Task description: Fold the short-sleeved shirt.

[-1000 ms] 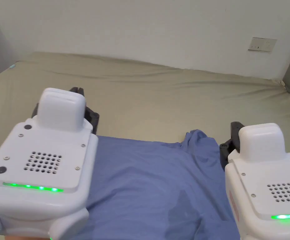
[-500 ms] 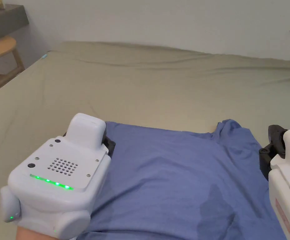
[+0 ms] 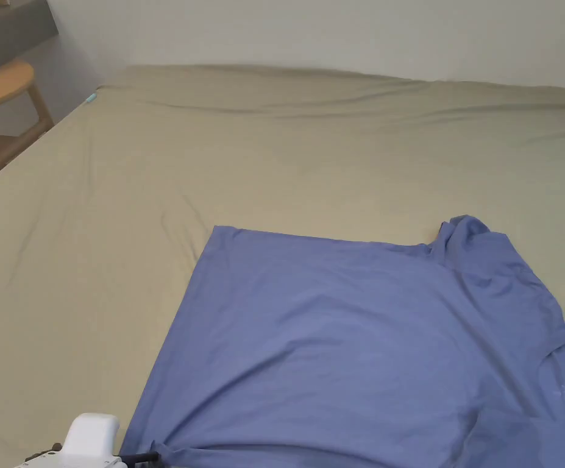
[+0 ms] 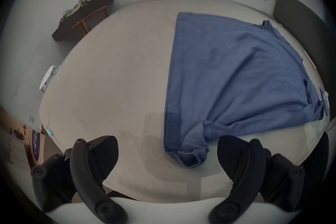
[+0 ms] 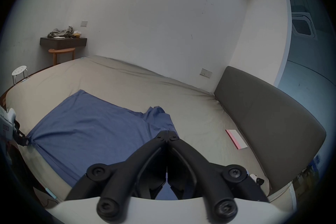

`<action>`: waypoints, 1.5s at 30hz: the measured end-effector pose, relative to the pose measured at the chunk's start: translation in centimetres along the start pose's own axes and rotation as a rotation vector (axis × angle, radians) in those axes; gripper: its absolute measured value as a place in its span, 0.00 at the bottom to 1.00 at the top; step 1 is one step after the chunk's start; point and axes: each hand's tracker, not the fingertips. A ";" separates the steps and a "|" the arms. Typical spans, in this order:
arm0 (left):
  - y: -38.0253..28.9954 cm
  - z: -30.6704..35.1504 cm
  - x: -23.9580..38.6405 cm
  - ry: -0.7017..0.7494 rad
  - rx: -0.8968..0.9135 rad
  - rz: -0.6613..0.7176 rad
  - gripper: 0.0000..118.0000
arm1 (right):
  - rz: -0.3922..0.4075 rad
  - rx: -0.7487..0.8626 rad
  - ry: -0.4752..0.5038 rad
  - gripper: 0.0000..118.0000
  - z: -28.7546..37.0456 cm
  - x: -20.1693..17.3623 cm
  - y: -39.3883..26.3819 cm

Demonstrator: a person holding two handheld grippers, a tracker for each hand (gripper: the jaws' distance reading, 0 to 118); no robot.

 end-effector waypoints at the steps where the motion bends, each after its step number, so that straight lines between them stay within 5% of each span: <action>1: -0.1 -0.5 0.2 -0.002 -0.012 -0.008 0.93 | -0.001 -0.009 -0.004 0.01 -0.2 0.1 -0.1; 3: -0.2 -1.4 0.6 -0.005 -0.039 -0.031 0.91 | -0.005 -0.020 -0.012 0.01 -0.3 0.2 -0.3; 5: -0.3 -1.8 0.8 0.002 -0.093 -0.047 0.68 | -0.008 -0.026 -0.016 0.01 -0.4 0.2 -0.3; 8: 0.2 -1.1 0.8 -0.061 -0.056 0.020 0.48 | -0.010 -0.033 -0.022 0.01 -0.4 0.2 -0.5; 9: 0.3 -0.9 1.2 -0.062 -0.045 0.004 0.33 | -0.013 -0.038 -0.022 0.01 -0.5 0.2 -0.6; 10: 0.6 -0.6 1.4 -0.035 0.001 -0.016 0.02 | -0.018 -0.043 -0.022 0.01 -0.6 0.3 -0.8; 14: 2.0 1.3 1.2 -0.073 0.073 0.039 0.02 | -0.025 -0.147 -0.010 0.02 -1.5 1.0 -2.4; 15: 2.3 1.8 1.1 -0.079 0.080 0.041 0.02 | -0.020 -0.186 -0.003 0.08 -1.8 1.3 -3.2; 18: 3.2 3.2 1.0 -0.082 0.113 0.037 0.02 | -0.070 -0.375 0.032 0.84 -3.3 2.7 -7.3; 19: 3.2 3.2 1.0 -0.085 0.121 0.039 0.02 | -0.110 -0.435 0.060 0.96 -3.8 3.0 -9.1; 24: 3.2 3.8 1.3 -0.089 0.119 0.074 0.02 | -0.192 -0.703 0.057 0.96 -5.5 3.8 -17.4; 33: 1.8 3.0 1.9 -0.058 0.039 0.075 0.03 | -0.226 -0.771 0.141 0.90 -6.7 2.3 -20.8; 35: 1.5 2.9 1.9 -0.059 0.029 0.084 0.02 | -0.266 -0.749 0.194 0.69 -6.7 2.2 -20.8; 38: 1.4 2.8 2.0 -0.057 0.023 0.098 0.02 | -0.305 -0.725 0.237 0.15 -6.7 2.2 -20.8; 41: 1.5 2.7 2.1 -0.060 0.035 0.121 0.03 | -0.278 -0.704 0.234 0.11 -6.6 2.0 -20.5; 45: 2.6 3.7 1.8 -0.121 0.109 0.178 0.02 | -0.341 -0.572 0.214 0.11 -5.5 3.3 -18.9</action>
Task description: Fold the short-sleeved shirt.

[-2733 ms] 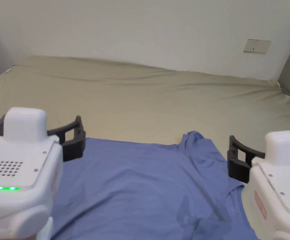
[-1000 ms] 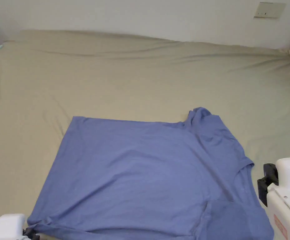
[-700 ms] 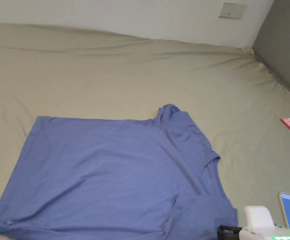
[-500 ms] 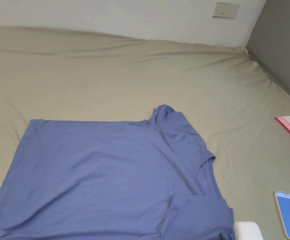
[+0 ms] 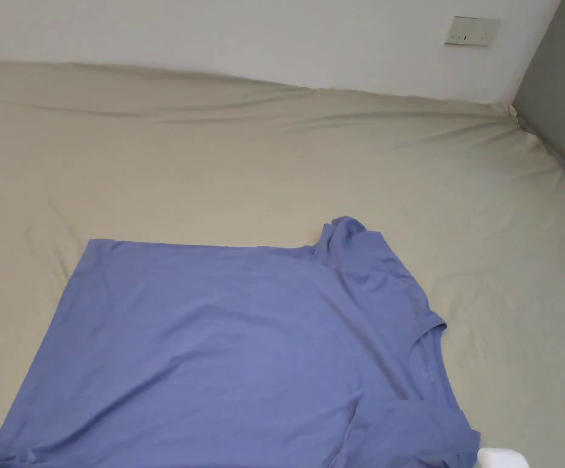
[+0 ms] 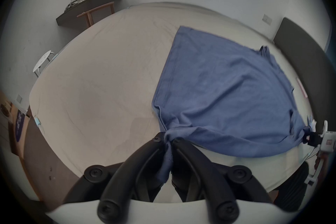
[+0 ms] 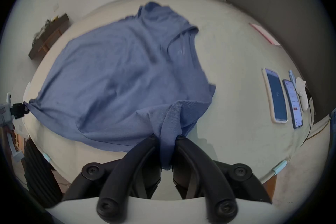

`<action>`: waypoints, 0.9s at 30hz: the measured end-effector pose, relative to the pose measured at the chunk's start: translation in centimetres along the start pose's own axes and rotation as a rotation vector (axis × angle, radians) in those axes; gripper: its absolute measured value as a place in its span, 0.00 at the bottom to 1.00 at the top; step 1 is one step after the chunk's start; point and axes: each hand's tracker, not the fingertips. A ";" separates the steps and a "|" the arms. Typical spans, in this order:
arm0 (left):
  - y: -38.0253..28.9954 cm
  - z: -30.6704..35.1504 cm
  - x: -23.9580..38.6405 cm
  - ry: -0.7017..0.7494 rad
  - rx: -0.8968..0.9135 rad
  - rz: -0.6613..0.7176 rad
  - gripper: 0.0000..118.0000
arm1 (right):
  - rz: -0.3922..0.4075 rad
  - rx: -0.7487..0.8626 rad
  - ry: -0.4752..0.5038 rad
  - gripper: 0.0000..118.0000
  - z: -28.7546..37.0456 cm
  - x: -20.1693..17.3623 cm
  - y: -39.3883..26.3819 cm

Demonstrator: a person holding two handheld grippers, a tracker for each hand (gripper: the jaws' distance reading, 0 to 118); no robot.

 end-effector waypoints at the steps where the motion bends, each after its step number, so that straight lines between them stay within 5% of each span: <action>1: 0.7 0.3 -0.1 -0.027 0.026 0.025 0.02 | -0.016 0.043 0.004 0.11 0.8 0.1 0.7; 8: 7.0 0.0 0.7 -0.074 0.139 0.080 0.03 | -0.077 0.155 0.028 0.11 2.0 0.6 7.1; 13: 10.8 -3.8 2.1 -0.058 0.144 0.064 0.03 | -0.041 0.162 -0.015 0.11 -1.3 0.0 11.6; 27: 13.2 -16.5 3.9 0.083 -0.067 -0.045 0.02 | 0.035 -0.061 -0.112 0.11 -15.0 -0.6 16.8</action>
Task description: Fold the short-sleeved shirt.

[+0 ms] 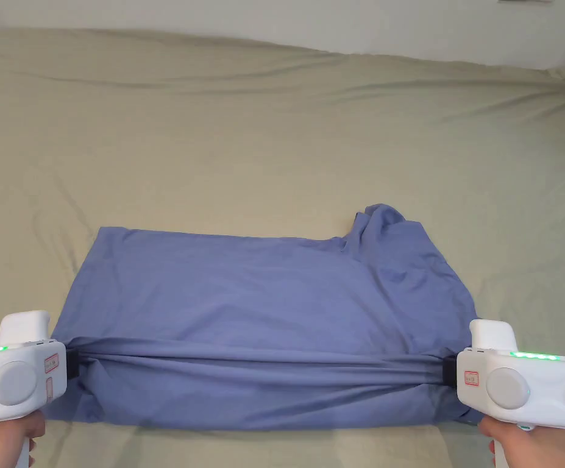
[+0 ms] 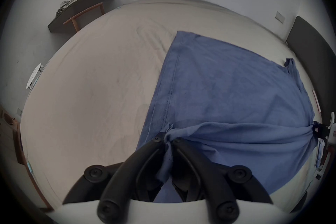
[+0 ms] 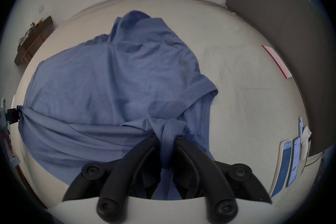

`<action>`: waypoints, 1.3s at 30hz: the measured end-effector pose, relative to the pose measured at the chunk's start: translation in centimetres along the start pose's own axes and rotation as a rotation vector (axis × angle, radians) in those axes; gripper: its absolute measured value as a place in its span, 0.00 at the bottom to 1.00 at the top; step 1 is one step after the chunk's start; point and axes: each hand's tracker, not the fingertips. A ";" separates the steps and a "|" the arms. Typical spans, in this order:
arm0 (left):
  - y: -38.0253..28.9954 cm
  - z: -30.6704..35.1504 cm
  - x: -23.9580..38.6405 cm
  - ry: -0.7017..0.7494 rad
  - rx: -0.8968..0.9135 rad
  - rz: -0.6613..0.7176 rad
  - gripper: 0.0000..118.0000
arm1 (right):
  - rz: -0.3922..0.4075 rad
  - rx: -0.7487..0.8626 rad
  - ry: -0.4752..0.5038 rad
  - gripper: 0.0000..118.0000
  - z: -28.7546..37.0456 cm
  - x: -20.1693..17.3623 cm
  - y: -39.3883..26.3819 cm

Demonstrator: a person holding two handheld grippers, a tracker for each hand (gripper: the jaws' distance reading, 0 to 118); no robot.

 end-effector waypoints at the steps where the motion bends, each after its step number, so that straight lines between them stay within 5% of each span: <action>1: 0.0 0.0 0.1 -0.004 0.004 0.003 0.03 | -0.001 0.001 -0.002 0.14 -0.2 0.0 0.0; 3: 0.5 0.6 0.3 0.004 0.013 0.002 0.05 | 0.007 0.034 -0.036 0.35 0.0 0.1 0.5; 5: 1.0 1.0 0.1 -0.005 0.011 0.007 0.20 | 0.019 0.074 -0.095 0.80 0.8 0.5 1.4; 6: 1.4 1.6 0.0 -0.014 0.016 0.017 0.37 | 0.006 0.102 -0.096 0.88 1.6 0.9 2.0; 7: 1.9 2.4 -0.3 -0.026 0.028 0.031 0.70 | -0.011 0.159 -0.072 0.88 2.9 1.3 2.6; 8: 2.4 3.5 -0.4 -0.060 0.070 0.058 0.91 | -0.020 0.229 -0.050 0.88 4.8 1.6 3.4; 9: 2.7 4.5 -0.4 -0.074 0.102 0.069 1.00 | -0.016 0.269 -0.046 0.88 6.0 1.6 3.8; 17: 5.3 20.3 2.1 -0.092 0.718 0.003 0.98 | 0.098 0.757 -0.055 0.88 22.8 -2.8 5.5; 22: 4.2 26.9 4.5 -0.057 0.847 -0.066 0.94 | 0.195 0.898 -0.074 0.85 28.7 -7.0 3.5; 24: 3.4 27.9 5.4 -0.039 0.875 -0.103 0.78 | 0.236 0.912 -0.068 0.76 29.6 -8.5 2.8; 27: 1.7 29.0 6.7 0.020 0.925 -0.147 0.25 | 0.259 0.930 -0.057 0.15 30.2 -10.3 1.7; 28: 1.4 28.8 7.0 0.020 0.933 -0.164 0.11 | 0.270 0.935 -0.059 0.04 30.3 -10.7 1.4; 31: 0.9 29.0 7.9 0.018 0.923 -0.234 0.00 | 0.308 0.916 -0.037 0.02 30.2 -11.8 0.9; 39: 0.5 28.6 8.3 0.025 0.881 -0.293 0.00 | 0.330 0.914 -0.037 0.02 30.2 -12.6 0.2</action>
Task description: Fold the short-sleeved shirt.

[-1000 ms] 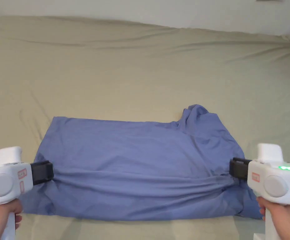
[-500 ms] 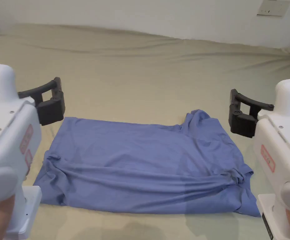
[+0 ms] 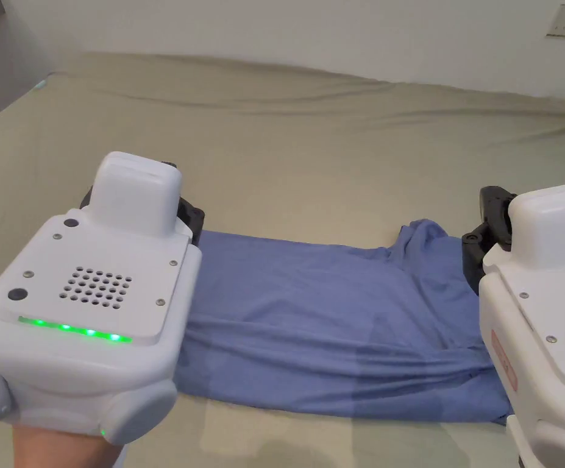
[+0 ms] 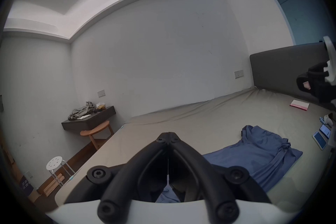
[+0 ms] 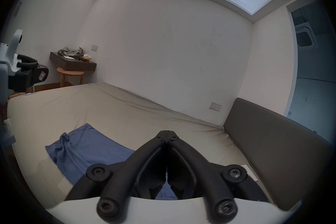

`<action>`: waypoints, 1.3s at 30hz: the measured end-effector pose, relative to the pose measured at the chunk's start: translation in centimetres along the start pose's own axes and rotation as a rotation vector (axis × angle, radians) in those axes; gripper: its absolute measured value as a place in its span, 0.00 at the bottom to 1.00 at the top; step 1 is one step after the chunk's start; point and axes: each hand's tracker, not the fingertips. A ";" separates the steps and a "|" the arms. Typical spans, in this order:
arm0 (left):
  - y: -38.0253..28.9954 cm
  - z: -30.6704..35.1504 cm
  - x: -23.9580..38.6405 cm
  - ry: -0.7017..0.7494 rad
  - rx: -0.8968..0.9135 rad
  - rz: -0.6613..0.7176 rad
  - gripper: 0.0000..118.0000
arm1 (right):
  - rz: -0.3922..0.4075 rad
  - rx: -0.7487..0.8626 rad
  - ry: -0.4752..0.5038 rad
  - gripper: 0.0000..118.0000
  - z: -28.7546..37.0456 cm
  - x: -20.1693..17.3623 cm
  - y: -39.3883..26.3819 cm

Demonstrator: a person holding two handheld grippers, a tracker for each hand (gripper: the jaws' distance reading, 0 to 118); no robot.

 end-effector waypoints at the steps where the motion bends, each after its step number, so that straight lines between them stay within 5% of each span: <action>1: -0.4 -0.5 -0.2 0.000 -0.026 0.012 0.00 | 0.002 -0.005 -0.002 0.02 0.0 0.1 -0.2; 11: -13.3 -8.3 -3.3 -0.057 -0.509 0.135 0.06 | 0.007 -0.119 0.000 0.02 -0.8 2.1 -3.5; 12: -15.5 -9.5 -3.8 -0.076 -0.579 0.160 0.14 | 0.010 -0.133 -0.002 0.02 -1.0 2.4 -4.0; 14: -19.3 -11.5 -4.6 -0.088 -0.725 0.201 0.67 | 0.036 -0.168 -0.027 0.02 -1.3 2.9 -5.1; 16: -22.0 -12.7 -5.3 -0.078 -0.766 0.239 0.95 | 0.053 -0.208 -0.042 0.02 -1.8 3.5 -6.2; 25: -27.0 -15.3 -5.4 0.006 -0.899 0.274 0.92 | 0.087 -0.396 -0.084 0.02 -3.2 6.2 -10.8; 27: -26.2 -15.1 -5.0 -0.019 -0.897 0.265 0.77 | 0.066 -0.454 -0.075 0.02 -4.0 6.8 -12.1; 29: -25.2 -14.5 -4.4 -0.063 -0.863 0.235 0.38 | 0.008 -0.550 -0.045 0.06 -5.5 7.6 -13.7; 30: -24.7 -14.2 -4.0 -0.083 -0.843 0.201 0.10 | -0.023 -0.611 -0.034 0.21 -6.5 8.0 -15.0; 31: -24.1 -13.9 -3.5 -0.075 -0.815 0.156 0.06 | -0.054 -0.647 -0.031 0.58 -7.4 8.4 -16.3; 32: -23.8 -13.8 -2.9 -0.061 -0.795 0.139 0.06 | -0.088 -0.683 -0.017 0.83 -8.2 8.7 -17.4; 33: -23.3 -13.3 -2.5 -0.052 -0.779 0.127 0.06 | -0.149 -0.767 0.033 0.93 -9.5 9.2 -19.3; 39: -20.7 -10.5 -4.1 -0.035 -0.704 0.223 0.06 | -0.254 -0.997 -0.009 0.94 -14.2 10.8 -26.8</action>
